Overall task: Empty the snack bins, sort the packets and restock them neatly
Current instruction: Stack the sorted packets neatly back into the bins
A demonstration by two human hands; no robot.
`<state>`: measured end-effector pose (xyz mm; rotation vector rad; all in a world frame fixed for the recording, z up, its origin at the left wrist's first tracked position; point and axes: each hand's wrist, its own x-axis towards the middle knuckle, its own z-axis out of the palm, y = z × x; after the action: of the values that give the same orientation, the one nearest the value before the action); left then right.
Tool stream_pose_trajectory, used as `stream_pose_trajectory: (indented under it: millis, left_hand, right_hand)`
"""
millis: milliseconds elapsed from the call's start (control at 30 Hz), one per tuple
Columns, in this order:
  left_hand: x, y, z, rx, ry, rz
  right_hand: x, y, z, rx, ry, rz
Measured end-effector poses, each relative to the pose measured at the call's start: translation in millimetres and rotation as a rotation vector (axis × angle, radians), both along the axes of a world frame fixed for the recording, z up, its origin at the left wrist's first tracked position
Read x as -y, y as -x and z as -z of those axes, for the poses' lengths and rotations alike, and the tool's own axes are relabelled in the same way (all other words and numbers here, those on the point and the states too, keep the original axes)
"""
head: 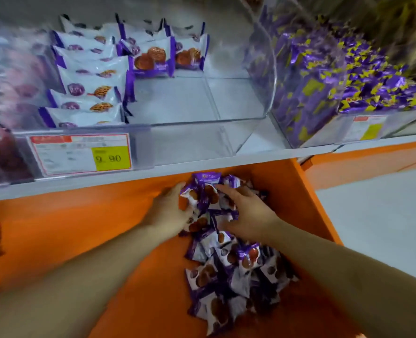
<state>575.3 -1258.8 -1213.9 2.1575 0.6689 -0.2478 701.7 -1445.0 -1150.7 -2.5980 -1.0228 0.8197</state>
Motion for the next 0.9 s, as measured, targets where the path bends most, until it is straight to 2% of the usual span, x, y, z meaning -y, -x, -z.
stream_pose_trajectory:
  millis: [67, 200, 400, 467, 533, 633, 900]
  left_hand:
    - [-15.1, -21.9, -1.6, -0.009, -0.001, -0.092]
    - [-11.8, -35.1, 8.4, -0.020, 0.128, -0.189]
    - [-8.3, -17.9, 3.1, 0.061, 0.237, -0.349]
    - [-10.9, -4.1, -5.8, 0.079, 0.352, -0.404]
    - [-11.6, 15.1, -27.4, 0.083, 0.495, -0.447]
    - [-11.6, 50.8, -71.2, 0.123, 0.589, -0.432]
    - [-22.3, 149.6, -235.3, 0.231, 0.740, -0.300]
  right_hand:
    - [-13.8, -4.7, 10.2, 0.039, 0.013, -0.040]
    - [-34.9, -11.2, 30.5, 0.107, 0.129, -0.028]
    - [-25.2, -0.2, 20.3, 0.096, 0.002, 0.032]
    - [-18.6, 5.8, 9.3, 0.068, -0.081, 0.032]
    - [-15.2, 14.6, -9.1, -0.026, -0.160, 0.064]
    - [-18.4, 36.1, -53.0, -0.170, -0.224, 0.070]
    - [-37.6, 113.5, -199.9, -0.307, -0.384, -0.059]
